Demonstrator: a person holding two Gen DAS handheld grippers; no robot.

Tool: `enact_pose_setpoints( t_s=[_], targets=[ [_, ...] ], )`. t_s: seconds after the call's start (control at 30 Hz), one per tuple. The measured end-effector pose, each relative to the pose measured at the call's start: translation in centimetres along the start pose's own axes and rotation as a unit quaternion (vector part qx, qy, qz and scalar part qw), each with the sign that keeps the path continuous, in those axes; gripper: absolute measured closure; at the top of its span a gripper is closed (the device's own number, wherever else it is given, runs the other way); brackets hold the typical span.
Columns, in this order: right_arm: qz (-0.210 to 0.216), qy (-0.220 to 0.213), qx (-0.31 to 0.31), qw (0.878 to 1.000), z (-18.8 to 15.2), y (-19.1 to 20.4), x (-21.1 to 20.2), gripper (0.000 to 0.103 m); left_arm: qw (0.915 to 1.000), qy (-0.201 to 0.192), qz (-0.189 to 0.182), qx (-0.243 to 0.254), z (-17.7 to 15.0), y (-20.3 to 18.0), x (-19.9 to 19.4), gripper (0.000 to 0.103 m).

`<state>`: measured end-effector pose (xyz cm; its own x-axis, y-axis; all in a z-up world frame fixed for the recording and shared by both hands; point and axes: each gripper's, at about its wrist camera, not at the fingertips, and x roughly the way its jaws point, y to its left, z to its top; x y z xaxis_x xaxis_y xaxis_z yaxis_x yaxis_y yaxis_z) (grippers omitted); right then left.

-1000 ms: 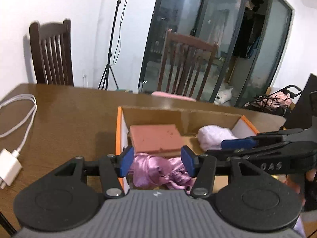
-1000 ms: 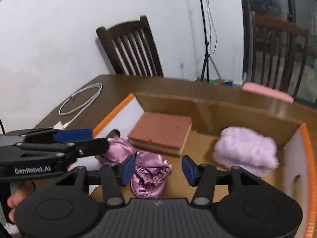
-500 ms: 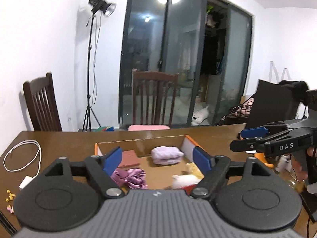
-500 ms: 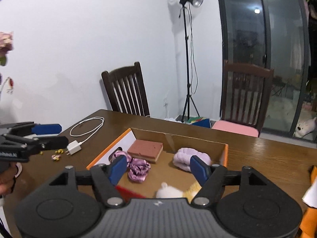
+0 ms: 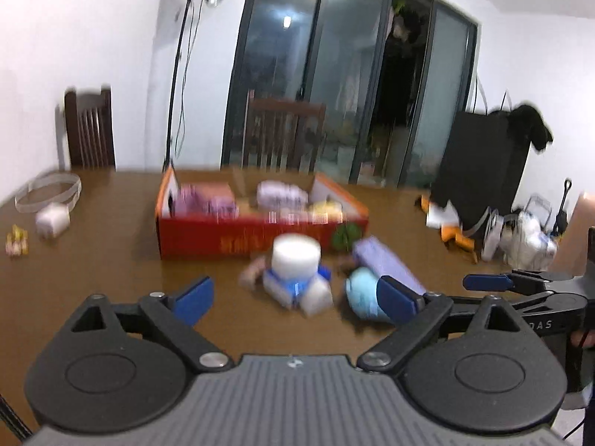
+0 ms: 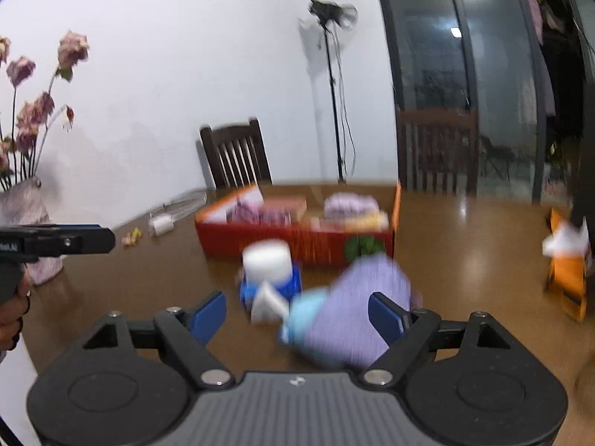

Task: Organize soft objects
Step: 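Move both grippers back toward the lavender mesh pouch, then close both grippers on the lavender mesh pouch and lift it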

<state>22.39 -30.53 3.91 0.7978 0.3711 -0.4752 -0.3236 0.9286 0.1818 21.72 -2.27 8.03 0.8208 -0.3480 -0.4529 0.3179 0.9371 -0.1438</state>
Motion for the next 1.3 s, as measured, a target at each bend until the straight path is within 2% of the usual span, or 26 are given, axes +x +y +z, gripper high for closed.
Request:
enact_pose_setpoints(
  t_s=[0.13,0.27,0.37,0.5,0.53,0.6,0.63,0.67,0.7,0.73,0.8,0.97,1.03,1.07,1.1,1.13,1.17,1.27,1.3],
  targets=[
    [-0.027,0.008,0.008,1.0,-1.3,-1.0,0.9,0.02,0.9995,0.019,0.026,0.003,-0.1,-0.2,1.7,0.007],
    [-0.033,-0.009,0.056,0.998,-0.7,-2.9,2.7,0.02,0.9995,0.026,0.019,0.008,0.0,-0.9,3.4,0.006],
    [-0.063,-0.008,0.058,0.996,-0.3,-3.3,5.6,0.018,0.9988,0.035,0.029,0.02,-0.2,-1.6,4.9,0.005],
    [-0.056,0.002,0.083,0.995,-0.2,-4.2,8.6,0.019,0.9976,0.046,0.04,0.034,-0.8,-1.8,6.2,0.005],
    [-0.055,0.006,0.091,0.994,-0.2,-4.4,9.0,0.022,0.9974,0.048,0.04,0.035,-0.9,-1.8,6.4,0.005],
    [-0.043,0.007,0.11,0.993,-0.4,-5.1,9.1,0.046,0.9974,0.051,0.039,0.033,-1.0,-1.4,6.7,0.005],
    [-0.036,0.006,0.12,0.992,-0.5,-5.5,9.1,0.054,0.9974,0.053,0.04,0.03,-1.0,-1.2,6.8,0.005],
    [-0.036,0.005,0.124,0.992,-0.6,-5.7,8.9,0.075,0.9973,0.055,0.041,0.027,-1.1,-1.0,7.0,0.005],
    [-0.04,0.002,0.124,0.992,-0.6,-5.9,8.6,0.088,0.9972,0.057,0.043,0.024,-1.1,-0.8,7.2,0.005],
    [-0.042,-0.001,0.126,0.991,-0.6,-6.0,8.4,0.089,0.997,0.059,0.045,0.02,-1.2,-0.6,7.3,0.005],
    [-0.041,-0.014,0.126,0.991,-0.3,-6.1,7.6,0.099,0.9972,0.061,0.042,0.015,-1.2,-0.4,7.6,0.005],
    [-0.051,-0.044,0.103,0.992,0.8,-5.5,5.4,0.1,0.9977,0.057,0.034,0.015,-1.3,-0.5,7.4,0.005],
    [-0.058,-0.038,0.098,0.993,1.0,-5.5,5.4,0.093,0.9978,0.056,0.032,0.012,-1.3,-0.4,7.3,0.005],
    [-0.058,-0.029,0.109,0.992,0.8,-5.9,5.9,0.076,0.9978,0.057,0.033,0.01,-1.4,-0.3,7.2,0.005],
    [-0.055,-0.022,0.125,0.99,0.6,-6.3,6.2,0.042,0.9977,0.058,0.034,0.007,-1.4,-0.2,7.2,0.005],
    [-0.051,-0.02,0.141,0.989,0.3,-6.6,6.7,0.036,0.9977,0.059,0.034,0.006,-1.5,-0.2,7.2,0.005],
    [-0.04,-0.017,0.152,0.987,0.1,-7.0,7.3,0.041,0.9976,0.06,0.034,0.005,-1.6,-0.1,7.2,0.005],
    [-0.015,0.016,0.172,0.985,-0.6,-7.4,9.6,0.067,0.9973,0.065,0.034,0.003,-1.8,-0.2,7.1,0.005],
    [-0.015,0.017,0.173,0.985,-0.9,-7.4,10.1,0.07,0.9974,0.063,0.033,0.003,-1.8,-0.2,7.0,0.005]
  ],
)
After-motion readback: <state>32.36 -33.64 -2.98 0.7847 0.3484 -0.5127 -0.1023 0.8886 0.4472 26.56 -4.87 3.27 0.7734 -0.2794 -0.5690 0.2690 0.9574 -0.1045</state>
